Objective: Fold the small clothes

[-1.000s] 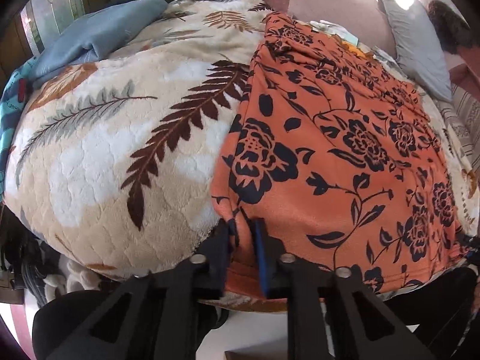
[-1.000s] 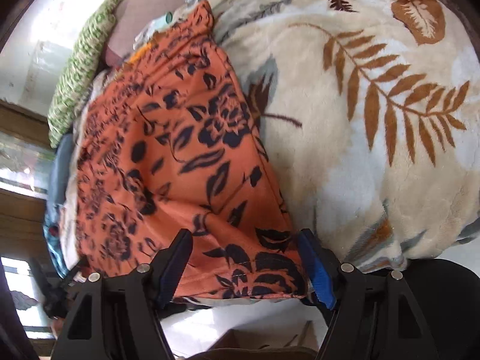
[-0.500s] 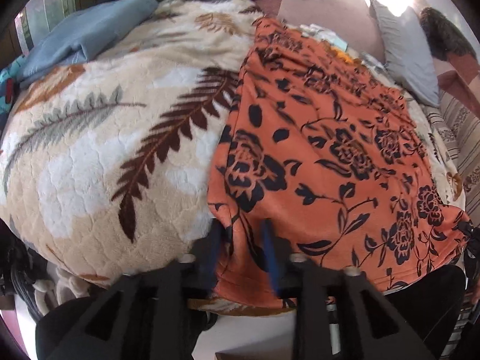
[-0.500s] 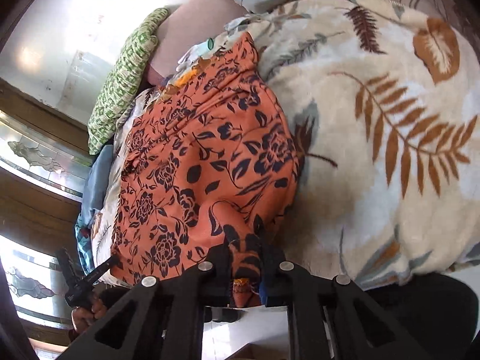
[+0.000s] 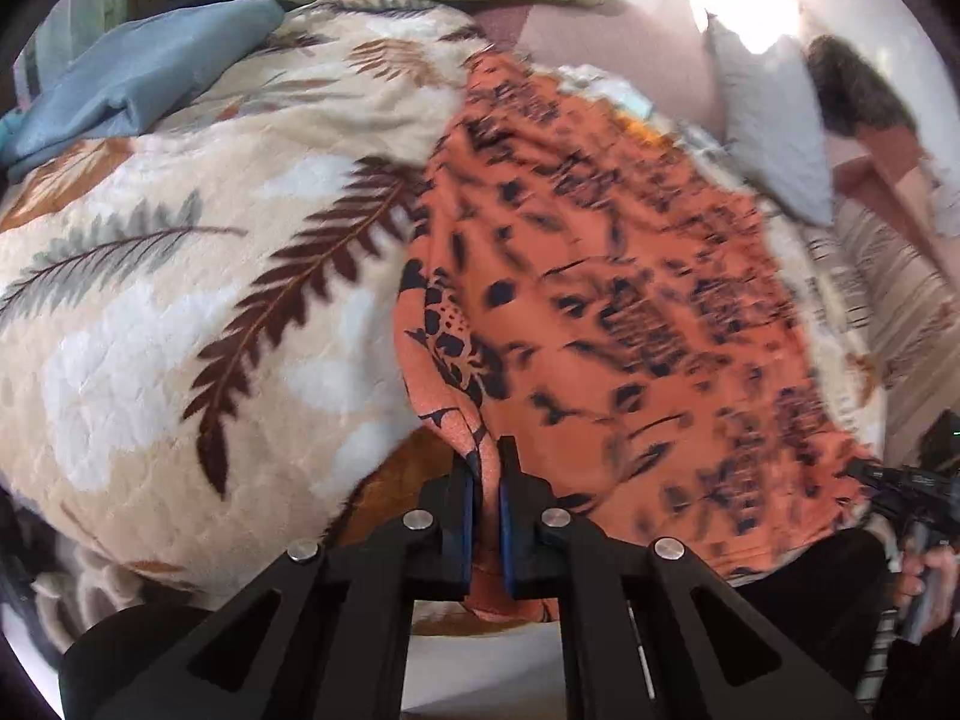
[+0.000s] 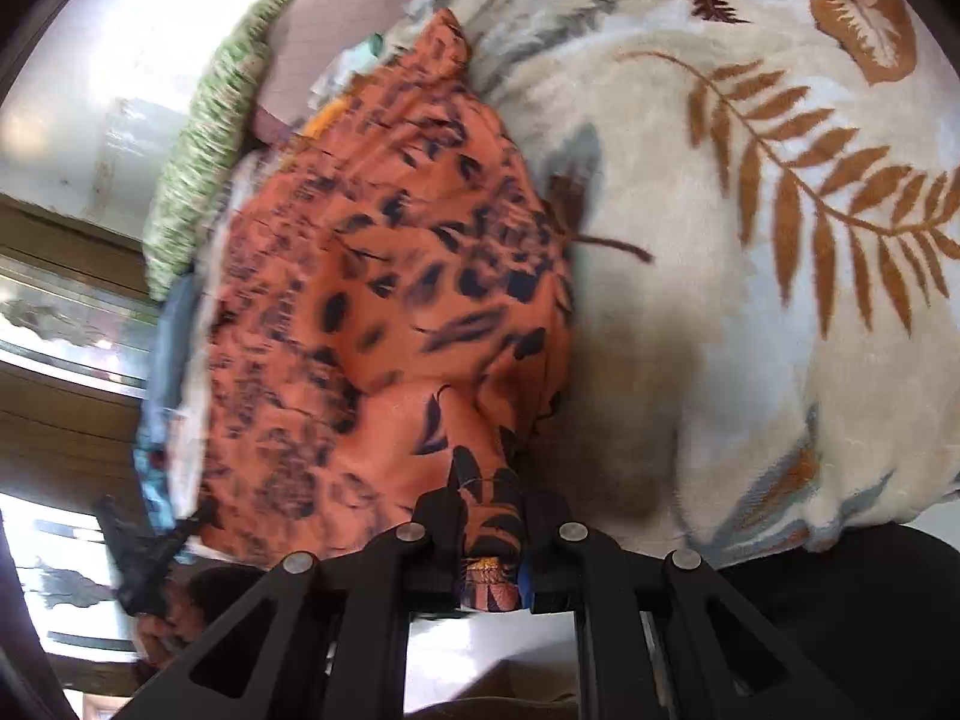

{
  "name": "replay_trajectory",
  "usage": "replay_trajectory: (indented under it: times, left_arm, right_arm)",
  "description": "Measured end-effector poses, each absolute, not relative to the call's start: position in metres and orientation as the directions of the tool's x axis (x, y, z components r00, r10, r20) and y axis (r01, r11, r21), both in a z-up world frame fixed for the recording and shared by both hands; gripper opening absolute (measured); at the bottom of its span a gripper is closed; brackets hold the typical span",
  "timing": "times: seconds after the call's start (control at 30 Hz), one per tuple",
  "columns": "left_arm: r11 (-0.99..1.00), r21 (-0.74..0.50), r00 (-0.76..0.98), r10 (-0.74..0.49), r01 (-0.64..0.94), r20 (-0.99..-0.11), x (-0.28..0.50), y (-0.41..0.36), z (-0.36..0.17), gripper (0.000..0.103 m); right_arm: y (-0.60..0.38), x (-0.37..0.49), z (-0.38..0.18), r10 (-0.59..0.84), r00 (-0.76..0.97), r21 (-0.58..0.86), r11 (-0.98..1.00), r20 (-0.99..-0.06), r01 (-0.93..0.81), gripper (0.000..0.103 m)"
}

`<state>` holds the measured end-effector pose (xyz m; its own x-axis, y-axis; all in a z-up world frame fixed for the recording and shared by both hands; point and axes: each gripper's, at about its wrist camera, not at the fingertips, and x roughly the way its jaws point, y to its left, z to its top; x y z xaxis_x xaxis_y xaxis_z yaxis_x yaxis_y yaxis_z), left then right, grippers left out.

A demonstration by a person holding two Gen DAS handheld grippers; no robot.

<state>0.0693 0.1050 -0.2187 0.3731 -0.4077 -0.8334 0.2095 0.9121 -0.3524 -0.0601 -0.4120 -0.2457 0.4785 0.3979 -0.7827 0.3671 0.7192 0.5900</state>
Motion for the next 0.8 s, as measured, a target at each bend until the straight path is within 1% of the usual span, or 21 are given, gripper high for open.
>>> replay_trajectory:
  times: [0.17, 0.3, 0.4, 0.5, 0.57, 0.63, 0.77, 0.8]
  left_arm:
    - [0.828, -0.508, 0.396, -0.559, 0.235, -0.728, 0.105, 0.116, -0.166, 0.006]
    - [0.792, -0.564, 0.423, -0.605, 0.234, -0.675, 0.160, 0.113, -0.134, 0.006]
    - [0.809, -0.543, 0.439, -0.582, 0.225, -0.685, 0.218, 0.095, -0.121, 0.006]
    - [0.815, -0.548, 0.410, -0.572, 0.187, -0.710, 0.282, 0.080, -0.126, 0.006]
    - [0.832, -0.527, 0.394, -0.549, 0.174, -0.737, 0.325, 0.063, -0.135, 0.006]
    - [0.848, -0.505, 0.383, -0.525, 0.160, -0.760, 0.359, 0.049, -0.148, 0.006]
    - [0.863, -0.486, 0.330, -0.503, 0.140, -0.798, 0.423, 0.022, -0.189, 0.007]
    - [0.880, -0.461, 0.307, -0.474, 0.118, -0.825, 0.435, 0.017, -0.203, 0.010]
  right_arm:
    - [-0.429, -0.038, -0.196, 0.459, 0.596, 0.708, 0.646, -0.659, 0.286, 0.013]
    - [-0.451, 0.004, -0.158, 0.458, 0.682, 0.768, 0.593, -0.570, 0.242, 0.013]
    - [-0.464, 0.051, -0.140, 0.417, 0.721, 0.765, 0.596, -0.554, 0.244, 0.013]
    - [-0.482, 0.109, -0.142, 0.391, 0.742, 0.776, 0.571, -0.544, 0.269, 0.013]
    - [-0.495, 0.150, -0.149, 0.365, 0.748, 0.770, 0.566, -0.554, 0.294, 0.013]
    - [-0.512, 0.187, -0.159, 0.335, 0.749, 0.761, 0.556, -0.572, 0.333, 0.013]
    - [-0.546, 0.264, -0.202, 0.273, 0.727, 0.729, 0.532, -0.630, 0.431, 0.013]
    - [-0.552, 0.279, -0.215, 0.278, 0.717, 0.726, 0.525, -0.640, 0.444, 0.013]
